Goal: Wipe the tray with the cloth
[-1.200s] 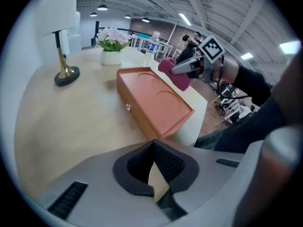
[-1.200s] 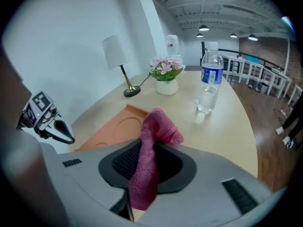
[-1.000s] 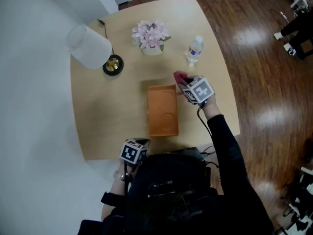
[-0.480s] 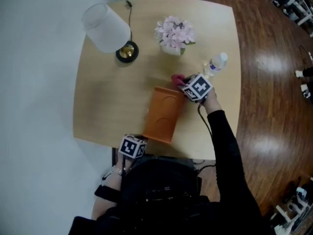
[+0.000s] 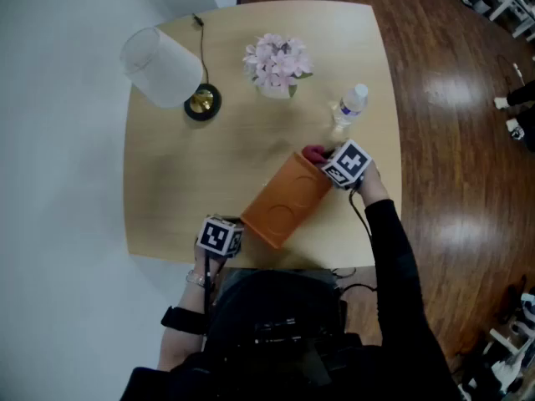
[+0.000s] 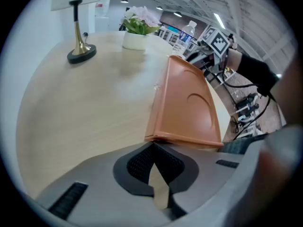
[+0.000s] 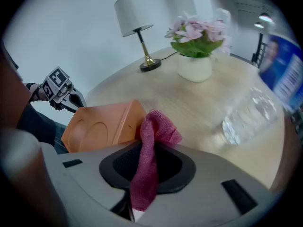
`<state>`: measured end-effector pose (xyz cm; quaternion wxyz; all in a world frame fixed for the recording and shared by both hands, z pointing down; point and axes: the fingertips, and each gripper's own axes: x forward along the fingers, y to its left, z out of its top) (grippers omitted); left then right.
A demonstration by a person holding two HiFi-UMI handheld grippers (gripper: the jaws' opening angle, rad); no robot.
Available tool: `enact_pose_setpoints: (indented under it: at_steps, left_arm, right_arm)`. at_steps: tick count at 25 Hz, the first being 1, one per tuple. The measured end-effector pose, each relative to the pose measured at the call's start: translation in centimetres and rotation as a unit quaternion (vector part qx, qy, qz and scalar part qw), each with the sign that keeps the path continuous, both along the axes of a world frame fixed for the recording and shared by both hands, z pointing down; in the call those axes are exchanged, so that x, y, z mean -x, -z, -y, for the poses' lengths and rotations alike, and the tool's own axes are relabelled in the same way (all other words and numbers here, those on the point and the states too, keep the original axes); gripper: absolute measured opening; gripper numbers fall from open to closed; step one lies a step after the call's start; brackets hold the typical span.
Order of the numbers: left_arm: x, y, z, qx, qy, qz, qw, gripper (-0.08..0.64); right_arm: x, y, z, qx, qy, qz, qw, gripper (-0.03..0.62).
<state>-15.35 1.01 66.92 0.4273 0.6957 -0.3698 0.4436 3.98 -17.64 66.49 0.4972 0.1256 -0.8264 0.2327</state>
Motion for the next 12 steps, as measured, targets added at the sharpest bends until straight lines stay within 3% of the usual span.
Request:
enact_pose_setpoints:
  at_steps: [2, 5, 9, 12]
  left_arm:
    - [0.7, 0.1, 2.1, -0.01, -0.016, 0.011, 0.9998, 0.0]
    - [0.5, 0.1, 5.3, -0.023, -0.037, 0.014, 0.999, 0.0]
    - [-1.1, 0.1, 8.3, -0.04, -0.077, 0.021, 0.996, 0.0]
    - [-1.5, 0.3, 11.0, -0.059, -0.074, 0.025, 0.9951, 0.0]
  right_arm:
    - [-2.5, -0.1, -1.2, 0.002, -0.074, 0.005, 0.997, 0.078]
    - [-5.9, -0.4, -3.7, 0.004, -0.191, 0.019, 0.981, 0.077]
    - [-9.2, -1.0, -7.6, 0.005, -0.323, 0.032, 0.946, 0.075]
    - [-9.9, -1.2, -9.7, 0.008, -0.4, 0.05, 0.915, 0.071]
